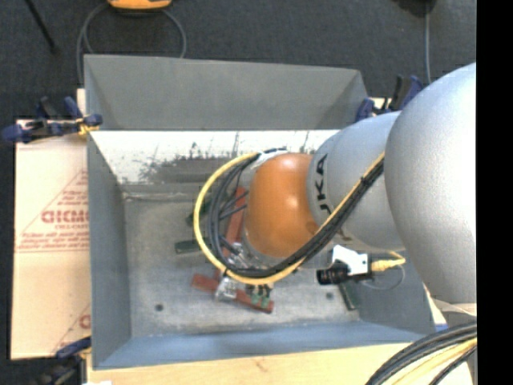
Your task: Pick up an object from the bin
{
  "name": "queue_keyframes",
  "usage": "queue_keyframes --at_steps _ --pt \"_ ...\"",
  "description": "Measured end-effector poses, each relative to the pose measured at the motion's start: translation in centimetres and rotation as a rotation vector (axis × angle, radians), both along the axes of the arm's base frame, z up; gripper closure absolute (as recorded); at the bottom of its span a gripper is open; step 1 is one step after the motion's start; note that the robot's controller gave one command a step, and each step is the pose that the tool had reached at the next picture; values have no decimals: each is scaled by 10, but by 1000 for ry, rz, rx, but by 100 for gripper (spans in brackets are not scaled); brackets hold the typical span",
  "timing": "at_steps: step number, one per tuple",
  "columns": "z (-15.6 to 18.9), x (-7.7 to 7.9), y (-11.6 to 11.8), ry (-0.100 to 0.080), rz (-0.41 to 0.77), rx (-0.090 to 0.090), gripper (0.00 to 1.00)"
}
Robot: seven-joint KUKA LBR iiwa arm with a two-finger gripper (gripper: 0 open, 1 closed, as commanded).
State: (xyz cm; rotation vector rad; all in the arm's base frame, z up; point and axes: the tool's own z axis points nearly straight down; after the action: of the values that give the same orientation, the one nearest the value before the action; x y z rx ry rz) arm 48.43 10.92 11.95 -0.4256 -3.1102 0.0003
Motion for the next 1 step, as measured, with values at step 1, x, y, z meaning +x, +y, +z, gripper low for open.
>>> queue_keyframes --at_steps 1 --pt "57 -3 3 0 17 0 100"
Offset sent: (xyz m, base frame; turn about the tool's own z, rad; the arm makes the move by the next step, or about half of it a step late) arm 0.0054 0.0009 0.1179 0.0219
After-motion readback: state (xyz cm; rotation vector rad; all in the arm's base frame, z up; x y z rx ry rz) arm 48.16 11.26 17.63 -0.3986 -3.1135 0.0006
